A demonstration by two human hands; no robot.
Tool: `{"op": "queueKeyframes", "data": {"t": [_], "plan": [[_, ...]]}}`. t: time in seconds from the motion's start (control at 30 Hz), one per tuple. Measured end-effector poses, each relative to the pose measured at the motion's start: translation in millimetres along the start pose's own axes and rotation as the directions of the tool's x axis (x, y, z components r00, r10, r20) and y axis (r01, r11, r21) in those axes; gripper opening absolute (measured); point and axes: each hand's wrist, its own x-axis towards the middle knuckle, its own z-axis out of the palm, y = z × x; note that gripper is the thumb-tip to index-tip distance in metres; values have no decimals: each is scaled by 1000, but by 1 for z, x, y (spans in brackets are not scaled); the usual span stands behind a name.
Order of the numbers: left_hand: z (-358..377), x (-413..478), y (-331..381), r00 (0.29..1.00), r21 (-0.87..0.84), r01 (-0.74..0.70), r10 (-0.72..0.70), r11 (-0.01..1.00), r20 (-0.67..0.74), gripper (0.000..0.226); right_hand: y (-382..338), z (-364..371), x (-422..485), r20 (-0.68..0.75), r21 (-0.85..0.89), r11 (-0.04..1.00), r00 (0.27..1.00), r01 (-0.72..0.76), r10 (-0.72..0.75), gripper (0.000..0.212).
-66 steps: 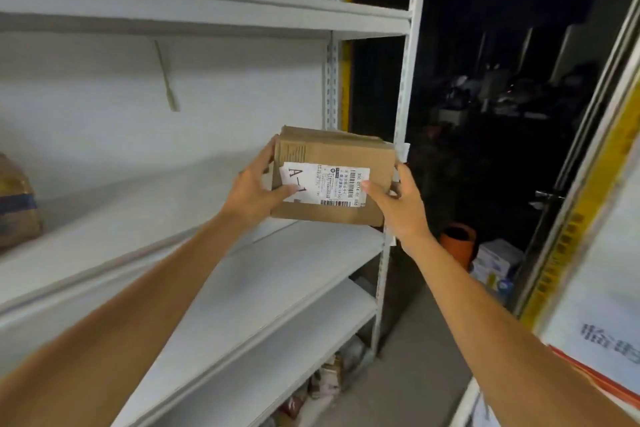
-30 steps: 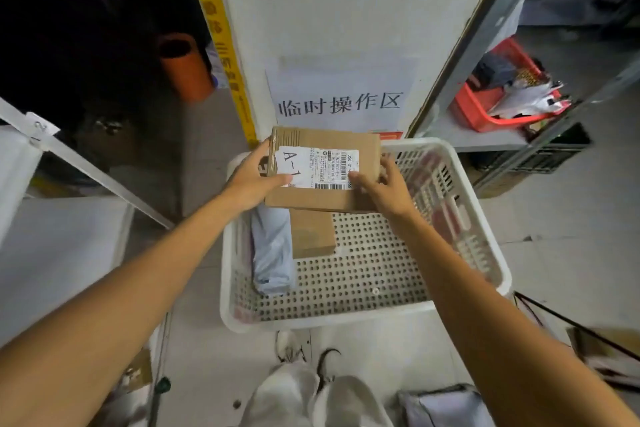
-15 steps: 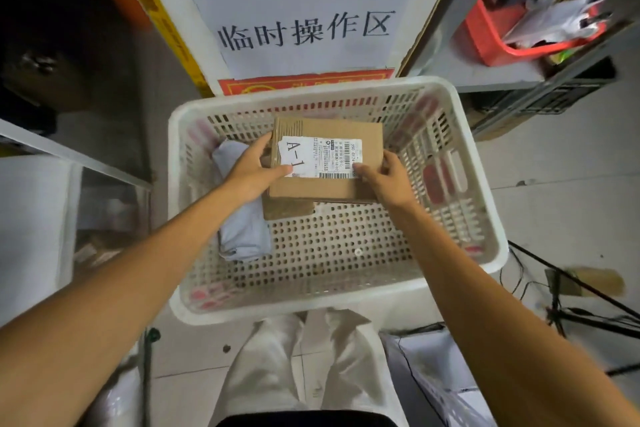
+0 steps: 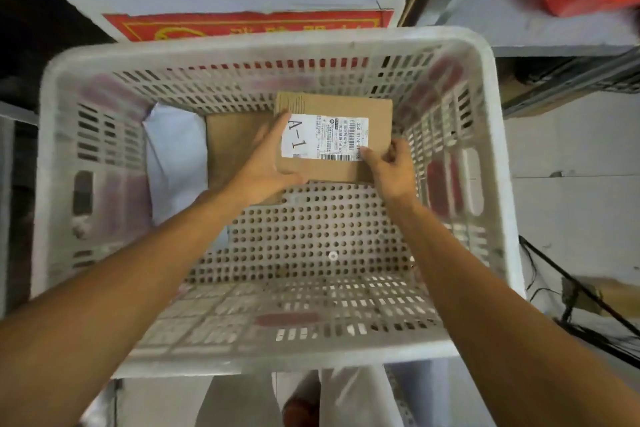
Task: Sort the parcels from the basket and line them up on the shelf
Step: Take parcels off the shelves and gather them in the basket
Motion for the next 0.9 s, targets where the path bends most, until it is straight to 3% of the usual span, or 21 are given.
{"op": "queueKeyframes", "data": {"t": [0.07, 0.27, 0.53, 0.6, 0.67, 0.77, 0.9], "plan": [[8, 13, -12, 999, 156, 18, -10, 988, -52, 107, 9, 5, 18, 12, -28, 1000, 1000, -6, 7, 45], [23, 39, -39, 998, 327, 45, -26, 944, -63, 107, 38, 18, 60, -34, -85, 995, 999, -45, 42, 54], [44, 44, -44, 996, 359, 65, -37, 931, -85, 106, 52, 21, 63, -204, -34, 999, 979, -3, -4, 60], [45, 50, -50, 994, 340, 92, -64, 936, -93, 107, 55, 28, 65, -182, -57, 998, 983, -2, -9, 62], [41, 57, -60, 989, 471, 143, -110, 870, -98, 105, 57, 40, 71, -119, -130, 992, 993, 2, -18, 64], [31, 60, -76, 988, 708, 155, -93, 689, -126, 89, 63, 60, 80, -45, -265, 963, 998, 38, -52, 71], [25, 60, -86, 992, 683, 123, -85, 720, -88, 82, 75, 64, 86, -52, -320, 946, 996, 58, -79, 75]]}}
